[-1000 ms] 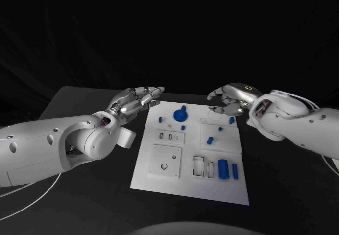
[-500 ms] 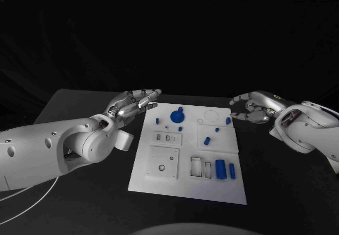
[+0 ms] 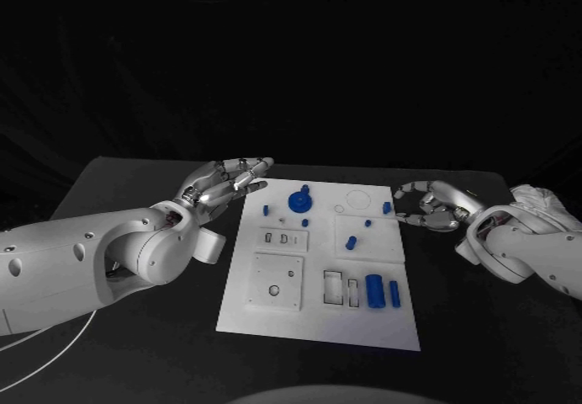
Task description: Assemble the parts on the task board
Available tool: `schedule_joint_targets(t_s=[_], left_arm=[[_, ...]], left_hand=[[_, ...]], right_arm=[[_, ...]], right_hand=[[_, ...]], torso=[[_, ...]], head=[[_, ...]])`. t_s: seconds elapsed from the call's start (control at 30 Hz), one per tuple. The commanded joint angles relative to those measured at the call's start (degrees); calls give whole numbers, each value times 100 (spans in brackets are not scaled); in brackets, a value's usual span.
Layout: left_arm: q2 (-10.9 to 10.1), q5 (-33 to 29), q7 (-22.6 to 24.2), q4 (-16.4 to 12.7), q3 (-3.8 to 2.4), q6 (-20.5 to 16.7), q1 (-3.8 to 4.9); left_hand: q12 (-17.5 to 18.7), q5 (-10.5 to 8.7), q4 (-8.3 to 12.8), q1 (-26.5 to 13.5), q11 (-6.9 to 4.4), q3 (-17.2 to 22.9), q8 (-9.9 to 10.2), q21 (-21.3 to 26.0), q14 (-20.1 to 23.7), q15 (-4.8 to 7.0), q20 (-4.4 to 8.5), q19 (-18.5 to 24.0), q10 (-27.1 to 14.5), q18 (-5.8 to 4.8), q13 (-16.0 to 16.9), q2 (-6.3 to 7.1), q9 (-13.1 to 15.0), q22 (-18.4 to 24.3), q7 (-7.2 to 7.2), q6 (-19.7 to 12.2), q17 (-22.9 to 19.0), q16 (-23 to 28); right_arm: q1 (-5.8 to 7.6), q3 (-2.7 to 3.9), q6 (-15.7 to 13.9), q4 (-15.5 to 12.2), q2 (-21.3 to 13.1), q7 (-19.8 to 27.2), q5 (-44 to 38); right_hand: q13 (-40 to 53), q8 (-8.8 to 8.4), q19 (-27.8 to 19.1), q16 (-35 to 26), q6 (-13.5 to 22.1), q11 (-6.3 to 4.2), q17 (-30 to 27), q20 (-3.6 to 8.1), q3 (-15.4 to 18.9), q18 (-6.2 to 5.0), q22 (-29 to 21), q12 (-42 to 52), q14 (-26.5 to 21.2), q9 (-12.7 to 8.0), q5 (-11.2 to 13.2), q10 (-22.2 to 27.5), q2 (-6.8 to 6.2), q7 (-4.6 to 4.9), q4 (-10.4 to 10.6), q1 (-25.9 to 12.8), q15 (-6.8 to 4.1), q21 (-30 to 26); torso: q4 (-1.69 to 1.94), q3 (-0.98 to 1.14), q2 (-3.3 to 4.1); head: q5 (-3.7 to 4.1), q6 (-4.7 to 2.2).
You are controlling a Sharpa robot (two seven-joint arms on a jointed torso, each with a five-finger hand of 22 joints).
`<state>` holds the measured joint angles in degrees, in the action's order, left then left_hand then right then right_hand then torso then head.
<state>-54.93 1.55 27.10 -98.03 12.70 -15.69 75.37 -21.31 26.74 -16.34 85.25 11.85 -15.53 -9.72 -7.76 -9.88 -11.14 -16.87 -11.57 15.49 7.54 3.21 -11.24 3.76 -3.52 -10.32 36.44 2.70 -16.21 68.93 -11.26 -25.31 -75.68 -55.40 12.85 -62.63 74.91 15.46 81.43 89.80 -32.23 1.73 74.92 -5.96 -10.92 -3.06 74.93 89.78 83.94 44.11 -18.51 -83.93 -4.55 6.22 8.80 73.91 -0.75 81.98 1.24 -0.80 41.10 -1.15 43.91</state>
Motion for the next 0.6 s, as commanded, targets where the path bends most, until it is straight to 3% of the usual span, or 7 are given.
schedule_joint_targets(t_s=[0.03, 0.33, 0.6], left_arm=[[-8, 59, 113, -5, -4, 133, -7], [-19, 62, 71, 7, -4, 146, -22], [-14, 66, -2, 18, -4, 175, -24]], left_hand=[[-19, 21, -5, 71, -11, 37, -19, -29, -25, -19, 3, -41, 36, -35, 9, -2, 0, -8, -151, -7, 6, -20], [-26, 22, -4, 82, -10, 44, -19, -30, -25, -20, 3, -42, 41, -40, 10, -3, -1, -8, -151, -15, 6, -24], [-34, 22, -4, 85, -9, 45, -21, -28, -26, -20, 3, -40, 48, -42, 11, -3, -1, -7, -152, -11, 6, -27]], right_arm=[[-59, 2, -60, 158, 86, 445, 506], [-132, 3, -64, 406, 253, 652, 858], [-153, 3, 75, 530, 352, 714, 1012]], right_hand=[[1509, 36, 39, 20, 45, 5, 1508, 4, 8, 74, 1200, 22, 606, 12, 9, -607, -12, -9, 12, 70, 22, 28], [1509, 113, 29, 20, 176, 13, 1508, -3, 7, 71, 1197, 22, 606, 28, -82, -607, 40, 0, 51, 91, 29, 25], [1509, 220, -13, 20, 174, 20, 1508, -15, -85, 62, 1185, 22, 606, -205, -771, -607, 85, 8, 162, 107, 40, 6]], torso=[[12, 4, 5], [11, -13, 0], [12, -11, -3]], head=[[11, -8], [17, -3], [9, -7]])
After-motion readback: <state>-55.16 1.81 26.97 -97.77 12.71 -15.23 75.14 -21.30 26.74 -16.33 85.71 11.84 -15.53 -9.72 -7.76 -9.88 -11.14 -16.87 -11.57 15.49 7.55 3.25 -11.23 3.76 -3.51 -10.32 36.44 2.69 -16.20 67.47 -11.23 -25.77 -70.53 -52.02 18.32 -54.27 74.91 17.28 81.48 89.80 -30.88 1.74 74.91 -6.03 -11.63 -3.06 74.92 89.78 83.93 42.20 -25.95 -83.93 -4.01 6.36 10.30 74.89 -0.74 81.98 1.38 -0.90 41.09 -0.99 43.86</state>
